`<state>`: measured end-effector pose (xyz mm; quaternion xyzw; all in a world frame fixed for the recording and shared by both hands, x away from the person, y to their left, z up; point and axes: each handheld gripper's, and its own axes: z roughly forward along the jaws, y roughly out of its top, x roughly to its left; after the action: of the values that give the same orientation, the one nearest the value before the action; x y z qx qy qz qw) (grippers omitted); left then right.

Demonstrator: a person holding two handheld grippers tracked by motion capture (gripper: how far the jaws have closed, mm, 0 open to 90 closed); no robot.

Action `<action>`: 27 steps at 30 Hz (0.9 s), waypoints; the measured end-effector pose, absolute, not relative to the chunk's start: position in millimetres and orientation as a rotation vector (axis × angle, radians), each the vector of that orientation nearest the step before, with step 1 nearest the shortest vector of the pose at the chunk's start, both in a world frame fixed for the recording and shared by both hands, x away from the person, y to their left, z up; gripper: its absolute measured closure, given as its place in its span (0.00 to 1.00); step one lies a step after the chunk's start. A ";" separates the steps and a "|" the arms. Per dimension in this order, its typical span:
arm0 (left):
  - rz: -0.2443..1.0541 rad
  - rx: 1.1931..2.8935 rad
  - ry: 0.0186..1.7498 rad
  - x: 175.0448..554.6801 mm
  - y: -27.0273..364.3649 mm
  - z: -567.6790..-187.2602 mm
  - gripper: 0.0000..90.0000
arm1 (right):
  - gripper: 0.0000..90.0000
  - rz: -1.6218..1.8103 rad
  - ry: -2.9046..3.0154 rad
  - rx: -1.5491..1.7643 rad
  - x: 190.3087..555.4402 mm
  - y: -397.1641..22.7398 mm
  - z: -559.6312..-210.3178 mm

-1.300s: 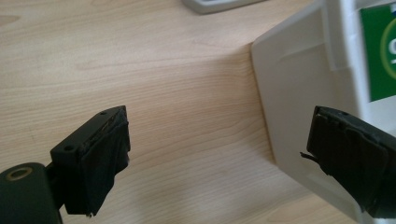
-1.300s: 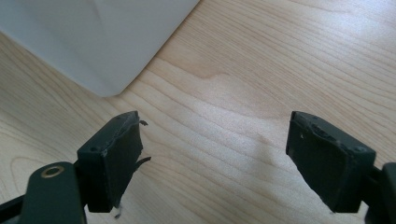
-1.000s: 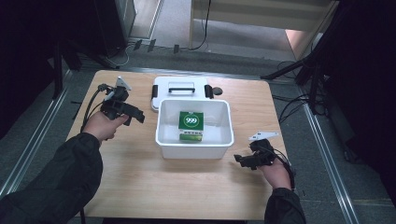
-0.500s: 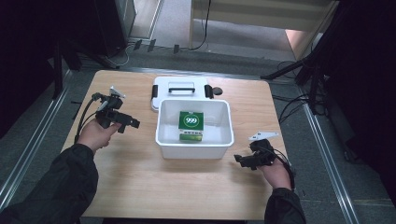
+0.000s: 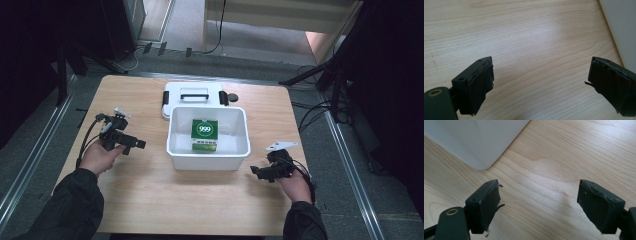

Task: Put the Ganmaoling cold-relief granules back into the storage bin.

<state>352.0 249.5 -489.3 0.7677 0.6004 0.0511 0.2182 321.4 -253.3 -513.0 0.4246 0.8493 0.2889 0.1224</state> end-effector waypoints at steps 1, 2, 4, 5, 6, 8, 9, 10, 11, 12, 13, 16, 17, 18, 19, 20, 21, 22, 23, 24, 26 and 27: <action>0.153 2.126 1.660 350.9 249.5 -491.3 0.08 | 0.21 0.841 2.479 1.238 321.5 -253.3 -513.1; 0.150 2.140 1.653 349.9 250.5 -492.0 0.08 | 0.21 0.842 2.480 1.237 321.5 -253.4 -513.2; 0.165 2.146 1.649 348.4 251.0 -493.6 0.08 | 0.21 0.840 2.482 1.235 321.8 -253.5 -513.1; 0.180 2.147 1.652 347.1 250.6 -493.8 0.08 | 0.21 0.842 2.481 1.237 322.0 -253.4 -513.2; 0.185 2.148 1.646 346.2 250.9 -494.0 0.08 | 0.21 0.847 2.479 1.238 322.3 -252.9 -513.3; 0.198 2.126 1.642 343.3 252.0 -494.9 0.08 | 0.21 0.848 2.482 1.231 322.7 -252.4 -513.1; 0.187 2.131 1.643 341.7 252.7 -495.1 0.08 | 0.21 0.846 2.483 1.235 322.6 -251.9 -512.9; 0.186 2.127 1.641 340.6 253.2 -495.6 0.08 | 0.21 0.847 2.483 1.234 322.6 -251.6 -512.7; 0.181 2.123 1.640 339.0 254.0 -495.7 0.08 | 0.21 0.848 2.483 1.230 322.6 -251.4 -512.6; 0.174 2.122 1.633 337.9 254.3 -495.9 0.08 | 0.21 0.852 2.483 1.225 322.7 -251.3 -512.5; 0.178 2.122 1.631 337.0 254.4 -495.9 0.08 | 0.21 0.851 2.485 1.225 322.6 -251.1 -512.3; 0.190 2.111 1.636 337.0 255.6 -495.8 0.08 | 0.21 0.853 2.489 1.215 323.0 -250.1 -512.3; 0.195 2.112 1.636 337.2 256.0 -495.8 0.08 | 0.21 0.853 2.488 1.218 323.0 -249.5 -512.2; 0.198 2.111 1.640 337.2 255.8 -496.1 0.08 | 0.21 0.855 2.491 1.213 323.3 -249.1 -512.3; 0.196 2.113 1.643 337.0 255.6 -496.2 0.08 | 0.21 0.853 2.492 1.219 323.1 -248.4 -512.2; 0.196 2.112 1.643 336.7 255.5 -496.2 0.08 | 0.21 0.853 2.496 1.210 323.3 -248.2 -512.4; 0.193 2.111 1.642 336.7 255.7 -496.0 0.08 | 0.21 0.855 2.499 1.200 323.6 -247.9 -512.6; 0.195 2.114 1.641 336.7 256.2 -495.8 0.08 | 0.21 0.854 2.501 1.199 323.8 -247.7 -512.8; 0.194 2.110 1.646 336.8 256.3 -495.7 0.08 | 0.21 0.854 2.502 1.203 323.9 -247.3 -513.1; 0.196 2.114 1.644 337.1 256.7 -495.7 0.08 | 0.21 0.851 2.501 1.208 323.9 -246.9 -513.2; 0.200 2.112 1.644 337.3 256.5 -496.4 0.08 | 0.21 0.852 2.505 1.200 324.2 -246.6 -513.6; 0.202 2.115 1.644 337.4 256.4 -496.7 0.08 | 0.21 0.854 2.505 1.200 324.1 -246.4 -513.7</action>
<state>337.4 256.4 -496.7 0.7670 0.5963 0.0731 0.2256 324.1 -246.4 -513.7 0.4101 0.8561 0.2918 0.1178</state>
